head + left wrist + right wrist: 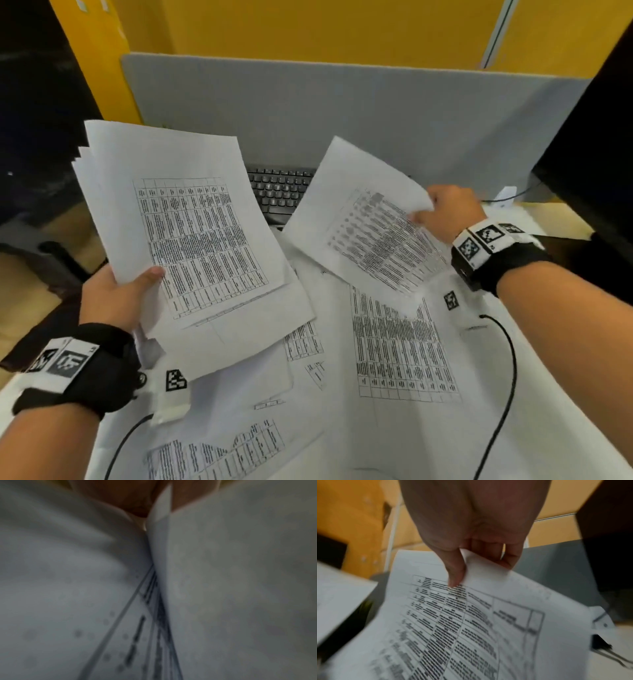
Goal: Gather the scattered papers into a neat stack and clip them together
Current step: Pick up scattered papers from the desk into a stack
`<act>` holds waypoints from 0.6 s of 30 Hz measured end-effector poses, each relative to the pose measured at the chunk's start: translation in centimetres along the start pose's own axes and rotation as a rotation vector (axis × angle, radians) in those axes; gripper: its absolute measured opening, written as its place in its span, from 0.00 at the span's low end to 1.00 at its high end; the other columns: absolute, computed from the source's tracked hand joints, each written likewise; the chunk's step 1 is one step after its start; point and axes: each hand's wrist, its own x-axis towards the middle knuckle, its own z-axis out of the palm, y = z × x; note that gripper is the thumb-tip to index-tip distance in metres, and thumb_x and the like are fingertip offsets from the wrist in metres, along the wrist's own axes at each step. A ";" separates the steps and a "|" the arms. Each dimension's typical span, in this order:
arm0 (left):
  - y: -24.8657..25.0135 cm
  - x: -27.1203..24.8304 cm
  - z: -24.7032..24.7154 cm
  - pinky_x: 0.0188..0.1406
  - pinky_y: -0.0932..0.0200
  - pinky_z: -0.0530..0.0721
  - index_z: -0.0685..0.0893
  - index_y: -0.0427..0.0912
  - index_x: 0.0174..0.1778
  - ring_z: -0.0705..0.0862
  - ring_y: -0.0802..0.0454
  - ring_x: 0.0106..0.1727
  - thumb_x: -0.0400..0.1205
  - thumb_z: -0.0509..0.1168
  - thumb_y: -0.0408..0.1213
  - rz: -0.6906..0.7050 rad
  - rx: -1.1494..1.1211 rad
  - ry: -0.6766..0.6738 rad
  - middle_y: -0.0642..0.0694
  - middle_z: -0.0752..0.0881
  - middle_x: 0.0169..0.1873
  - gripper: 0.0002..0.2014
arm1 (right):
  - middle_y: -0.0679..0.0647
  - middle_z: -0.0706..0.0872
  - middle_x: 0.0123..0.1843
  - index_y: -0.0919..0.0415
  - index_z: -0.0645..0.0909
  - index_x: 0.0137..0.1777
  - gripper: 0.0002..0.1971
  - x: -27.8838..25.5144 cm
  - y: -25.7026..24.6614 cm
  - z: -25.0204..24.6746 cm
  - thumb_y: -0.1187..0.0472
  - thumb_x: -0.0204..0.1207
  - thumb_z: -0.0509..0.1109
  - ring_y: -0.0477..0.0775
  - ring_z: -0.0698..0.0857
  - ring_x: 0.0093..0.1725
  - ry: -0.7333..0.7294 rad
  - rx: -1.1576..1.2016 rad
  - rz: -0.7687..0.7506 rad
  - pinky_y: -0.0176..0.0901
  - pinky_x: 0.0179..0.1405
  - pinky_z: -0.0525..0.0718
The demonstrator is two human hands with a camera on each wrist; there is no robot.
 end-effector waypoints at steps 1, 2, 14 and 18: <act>0.1 0.0 0.2 0.56 0.51 0.74 0.78 0.36 0.68 0.78 0.46 0.54 0.78 0.70 0.34 0.012 0.003 -0.002 0.43 0.82 0.56 0.21 | 0.63 0.86 0.51 0.64 0.82 0.59 0.18 -0.5 0.7 -1.1 0.54 0.73 0.74 0.64 0.84 0.51 0.001 0.111 0.084 0.47 0.45 0.79; 0.2 -0.1 0.4 0.56 0.50 0.74 0.78 0.36 0.67 0.78 0.46 0.54 0.78 0.70 0.34 0.021 0.008 -0.002 0.41 0.82 0.58 0.21 | 0.64 0.86 0.50 0.65 0.82 0.57 0.18 -1.1 1.5 -1.8 0.53 0.73 0.74 0.62 0.83 0.47 -0.043 0.218 0.180 0.48 0.44 0.80; 1.6 -3.1 1.5 0.53 0.54 0.72 0.77 0.33 0.69 0.76 0.48 0.52 0.80 0.66 0.31 0.037 0.022 -0.047 0.34 0.81 0.63 0.20 | 0.63 0.83 0.60 0.65 0.78 0.49 0.07 -10.1 2.9 6.8 0.62 0.75 0.66 0.63 0.83 0.58 -0.322 -0.135 0.441 0.46 0.58 0.82; 1.4 -2.7 1.1 0.56 0.53 0.73 0.77 0.35 0.68 0.77 0.47 0.54 0.80 0.67 0.32 0.025 0.026 -0.060 0.35 0.82 0.64 0.20 | 0.68 0.73 0.72 0.69 0.58 0.77 0.31 -9.5 3.0 7.2 0.64 0.77 0.65 0.67 0.77 0.69 -0.288 0.041 0.529 0.54 0.67 0.78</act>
